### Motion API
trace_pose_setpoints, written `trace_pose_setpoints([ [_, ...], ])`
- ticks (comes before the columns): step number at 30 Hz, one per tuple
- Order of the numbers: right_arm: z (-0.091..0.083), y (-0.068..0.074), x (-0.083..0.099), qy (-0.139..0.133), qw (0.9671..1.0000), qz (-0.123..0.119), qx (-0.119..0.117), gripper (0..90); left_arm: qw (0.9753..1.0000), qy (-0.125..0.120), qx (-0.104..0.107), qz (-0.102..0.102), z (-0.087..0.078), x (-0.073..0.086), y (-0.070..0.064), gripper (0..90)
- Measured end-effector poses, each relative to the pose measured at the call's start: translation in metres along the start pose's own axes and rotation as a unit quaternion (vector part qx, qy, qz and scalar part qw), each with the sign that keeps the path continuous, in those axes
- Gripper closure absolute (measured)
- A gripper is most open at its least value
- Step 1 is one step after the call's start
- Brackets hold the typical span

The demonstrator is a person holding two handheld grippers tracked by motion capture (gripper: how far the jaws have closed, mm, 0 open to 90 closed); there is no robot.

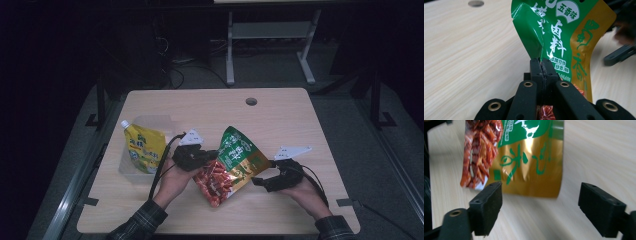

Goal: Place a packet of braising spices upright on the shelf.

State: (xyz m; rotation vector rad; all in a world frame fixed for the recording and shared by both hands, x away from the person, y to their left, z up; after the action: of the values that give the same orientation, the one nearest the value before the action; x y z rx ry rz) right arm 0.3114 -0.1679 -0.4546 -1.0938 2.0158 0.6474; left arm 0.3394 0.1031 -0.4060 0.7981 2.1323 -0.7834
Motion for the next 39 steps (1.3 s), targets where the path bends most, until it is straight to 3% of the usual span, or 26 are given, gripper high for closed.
trace_pose_setpoints([
  [4, 0.007, 0.000, -0.011, -0.024, 0.9996, 0.006, -0.016, 23.0, 0.9999, -0.010, 0.009, 0.000, -0.005, -0.003, -0.003, 89.8],
  [6, 0.010, -0.001, -0.016, -0.042, 0.9987, 0.007, -0.028, 30.2, 0.9999, -0.010, 0.013, -0.002, -0.005, -0.003, -0.003, 89.8],
  [11, 0.015, -0.001, -0.018, -0.051, 0.9968, 0.004, -0.062, 65.3, 0.9999, -0.009, 0.014, -0.004, -0.003, -0.002, -0.004, 89.7],
  [15, 0.014, -0.002, -0.020, -0.058, 0.9957, 0.007, -0.072, 83.5, 0.9998, -0.009, 0.015, -0.006, -0.001, -0.001, -0.003, 89.6],
  [21, 0.012, -0.003, -0.024, -0.048, 0.9963, -0.009, -0.071, 89.1, 0.9999, -0.007, 0.009, -0.004, 0.001, 0.001, -0.003, 89.1],
  [27, 0.007, -0.007, -0.029, -0.044, 0.9962, -0.016, -0.073, 89.5, 0.9999, -0.004, -0.015, -0.004, 0.001, 0.002, 0.000, 85.4],
  [29, 0.004, -0.008, -0.032, -0.042, 0.9962, -0.024, -0.072, 89.6, 0.9995, -0.009, -0.029, -0.005, -0.003, 0.001, 0.002, 77.8],
  [31, 0.002, -0.008, -0.034, -0.039, 0.9961, -0.028, -0.074, 89.6, 0.9995, -0.013, -0.018, -0.021, -0.009, -0.001, 0.003, 70.7],
  [33, 0.000, -0.008, -0.036, -0.042, 0.9957, -0.030, -0.077, 89.7, 0.9995, -0.018, -0.022, -0.014, -0.013, -0.002, 0.001, 65.8],
  [39, -0.003, -0.010, -0.050, -0.038, 0.9953, -0.048, -0.075, 89.7, 0.9997, 0.022, 0.010, 0.009, -0.014, 0.011, -0.010, 49.5],
])
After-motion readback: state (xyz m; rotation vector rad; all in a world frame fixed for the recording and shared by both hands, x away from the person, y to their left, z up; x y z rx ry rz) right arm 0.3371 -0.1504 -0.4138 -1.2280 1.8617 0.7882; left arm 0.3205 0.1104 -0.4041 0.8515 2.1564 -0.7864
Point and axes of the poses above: each handheld gripper's, and its own axes: z roughly forward along the jaws, x roughly out of its underside, y roughly to its left, the point moved 3 cm from there along z, roughly forward along the jaws, and after that the axes turned 10 degrees about -z, right-handed, at the moved point
